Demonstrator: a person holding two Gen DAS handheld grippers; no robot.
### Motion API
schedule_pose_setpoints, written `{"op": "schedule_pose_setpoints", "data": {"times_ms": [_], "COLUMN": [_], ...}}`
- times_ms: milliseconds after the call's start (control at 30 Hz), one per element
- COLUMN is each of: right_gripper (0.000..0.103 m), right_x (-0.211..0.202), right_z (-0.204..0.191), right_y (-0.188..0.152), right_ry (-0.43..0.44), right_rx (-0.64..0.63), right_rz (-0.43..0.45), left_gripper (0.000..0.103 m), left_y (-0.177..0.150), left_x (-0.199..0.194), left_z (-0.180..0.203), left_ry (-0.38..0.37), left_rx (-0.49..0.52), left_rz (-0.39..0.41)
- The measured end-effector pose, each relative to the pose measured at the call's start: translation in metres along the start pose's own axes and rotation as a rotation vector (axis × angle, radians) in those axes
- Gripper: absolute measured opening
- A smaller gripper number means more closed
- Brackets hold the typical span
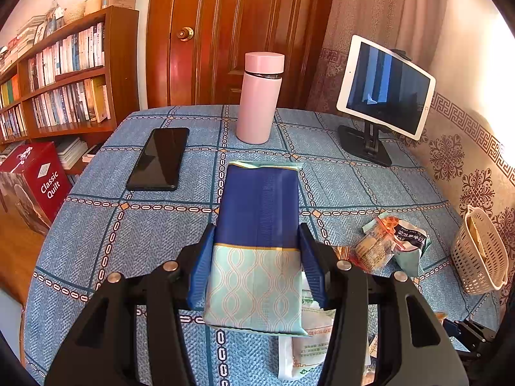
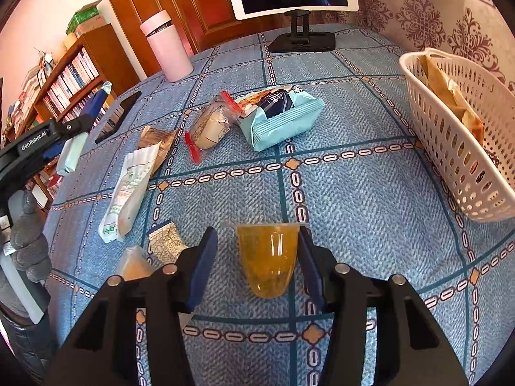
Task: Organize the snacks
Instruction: 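Close the right gripper on the yellow jelly cup and lift it while the left holds the tissue pack, then carry the jelly cup with the right gripper into the white basket and release it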
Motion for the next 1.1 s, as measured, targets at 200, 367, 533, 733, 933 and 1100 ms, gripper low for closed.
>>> {"op": "schedule_pose_setpoints", "data": {"times_ms": [200, 367, 533, 733, 933, 1100], "right_gripper": [0.04, 0.035, 0.035, 0.035, 0.035, 0.035], "right_x": [-0.007, -0.028, -0.046, -0.075, -0.109, -0.125], "right_z": [-0.002, 0.003, 0.009, 0.027, 0.065, 0.107], "right_y": [0.0, 0.012, 0.022, 0.04, 0.057, 0.071], "right_ry": [-0.023, 0.012, 0.038, 0.042, 0.019, -0.032], "right_rx": [-0.047, -0.02, 0.004, 0.045, 0.118, 0.177], "right_rz": [0.042, 0.091, 0.139, 0.223, 0.314, 0.368], "left_gripper": [0.052, 0.052, 0.052, 0.052, 0.052, 0.052], "left_y": [-0.001, 0.001, -0.001, -0.002, 0.004, 0.007], "left_x": [0.002, -0.001, -0.003, -0.012, -0.021, -0.027], "left_z": [0.001, 0.004, 0.009, 0.026, 0.052, 0.079], "left_ry": [0.004, 0.008, 0.011, 0.003, -0.019, -0.04], "left_rx": [0.002, 0.013, 0.017, 0.043, 0.081, 0.115], "left_rz": [-0.005, 0.006, 0.0, 0.002, 0.019, 0.024]}}
Point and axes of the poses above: each gripper's, at about its wrist camera, not at the fingertips, and x roughly the way its jaws point, z to its right, y to its top, the point moved 9 cm from there along x, roughly the way its jaws point, and after that the axes turned 7 degrees about x, right-handed, at the moved point
